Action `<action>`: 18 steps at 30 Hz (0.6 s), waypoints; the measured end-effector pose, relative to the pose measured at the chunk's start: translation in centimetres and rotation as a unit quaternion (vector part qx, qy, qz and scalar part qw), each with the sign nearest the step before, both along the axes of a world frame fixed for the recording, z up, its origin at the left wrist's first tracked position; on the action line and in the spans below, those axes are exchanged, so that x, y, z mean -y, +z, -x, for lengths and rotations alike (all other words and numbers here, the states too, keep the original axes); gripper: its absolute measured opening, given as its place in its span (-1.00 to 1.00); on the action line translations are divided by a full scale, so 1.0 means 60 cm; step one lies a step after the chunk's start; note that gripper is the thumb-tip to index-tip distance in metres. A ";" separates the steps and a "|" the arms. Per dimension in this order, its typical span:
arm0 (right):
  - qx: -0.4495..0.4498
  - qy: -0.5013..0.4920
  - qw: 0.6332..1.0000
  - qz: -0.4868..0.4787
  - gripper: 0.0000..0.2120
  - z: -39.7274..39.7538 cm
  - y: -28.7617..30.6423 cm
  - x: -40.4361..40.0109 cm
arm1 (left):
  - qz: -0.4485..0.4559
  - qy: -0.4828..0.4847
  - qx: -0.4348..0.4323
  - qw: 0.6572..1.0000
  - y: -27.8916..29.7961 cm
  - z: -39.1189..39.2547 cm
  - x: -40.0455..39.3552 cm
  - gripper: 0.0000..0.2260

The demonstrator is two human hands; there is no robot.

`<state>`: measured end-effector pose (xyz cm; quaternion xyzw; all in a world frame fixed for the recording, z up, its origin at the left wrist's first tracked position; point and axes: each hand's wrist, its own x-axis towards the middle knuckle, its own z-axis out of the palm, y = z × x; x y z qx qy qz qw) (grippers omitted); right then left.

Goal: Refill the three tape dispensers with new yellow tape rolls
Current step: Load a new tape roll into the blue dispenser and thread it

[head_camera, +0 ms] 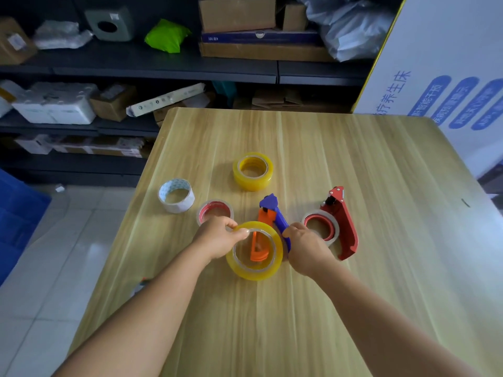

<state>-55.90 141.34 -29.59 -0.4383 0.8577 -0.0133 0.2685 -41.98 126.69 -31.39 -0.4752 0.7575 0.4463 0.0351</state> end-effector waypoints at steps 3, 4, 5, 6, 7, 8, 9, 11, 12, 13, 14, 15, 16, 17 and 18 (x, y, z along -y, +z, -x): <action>-0.004 0.005 1.000 -0.004 -0.60 0.004 0.003 -0.010 | -0.060 0.053 -0.013 0.997 -0.005 0.007 -0.008 -0.69; -0.007 0.009 1.000 -0.003 -0.60 0.005 0.004 -0.012 | -0.085 0.073 -0.018 0.994 -0.005 0.009 -0.013 -0.70; -0.011 0.014 1.000 -0.003 -0.60 0.006 0.004 -0.013 | -0.095 0.085 -0.016 0.992 -0.005 0.013 -0.016 -0.68; -0.012 0.017 1.000 -0.003 -0.60 0.007 0.005 -0.014 | -0.097 0.093 -0.009 0.991 -0.006 0.017 -0.019 -0.66; -0.012 0.018 1.000 -0.002 -0.60 0.007 0.004 -0.016 | -0.095 0.096 0.001 0.991 -0.008 0.020 -0.022 -0.64; -0.011 0.017 1.000 0.001 -0.60 0.007 0.004 -0.017 | -0.091 0.097 0.011 0.991 -0.012 0.024 -0.024 -0.62; -0.008 0.013 1.000 0.005 -0.60 0.007 0.002 -0.018 | -0.090 0.096 0.020 0.991 -0.014 0.027 -0.027 -0.60; -0.003 -0.002 1.000 0.017 -0.57 0.004 -0.002 -0.019 | -0.104 0.100 0.033 0.989 -0.019 0.031 -0.034 -0.55; -0.003 -0.008 1.000 0.027 -0.55 0.001 -0.004 -0.020 | -0.116 0.106 0.037 0.987 -0.023 0.033 -0.038 -0.52; -0.007 -0.006 0.999 0.040 -0.52 -0.003 -0.005 -0.019 | -0.126 0.112 0.039 0.985 -0.026 0.034 -0.041 -0.50; -0.013 0.005 0.998 0.056 -0.50 -0.009 -0.005 -0.018 | -0.133 0.120 0.040 0.983 -0.030 0.034 -0.043 -0.49; -0.020 0.021 0.997 0.073 -0.50 -0.015 -0.007 -0.016 | -0.139 0.128 0.041 0.981 -0.034 0.034 -0.046 -0.49; -0.022 0.038 0.995 0.088 -0.52 -0.023 -0.007 -0.015 | -0.146 0.137 0.042 0.979 -0.038 0.034 -0.048 -0.50; -0.016 0.051 0.994 0.093 -0.56 -0.032 -0.010 -0.014 | -0.154 0.146 0.041 0.976 -0.043 0.034 -0.051 -0.51; -0.009 0.060 0.994 0.088 -0.58 -0.042 -0.014 -0.013 | -0.164 0.156 0.042 0.973 -0.047 0.034 -0.056 -0.52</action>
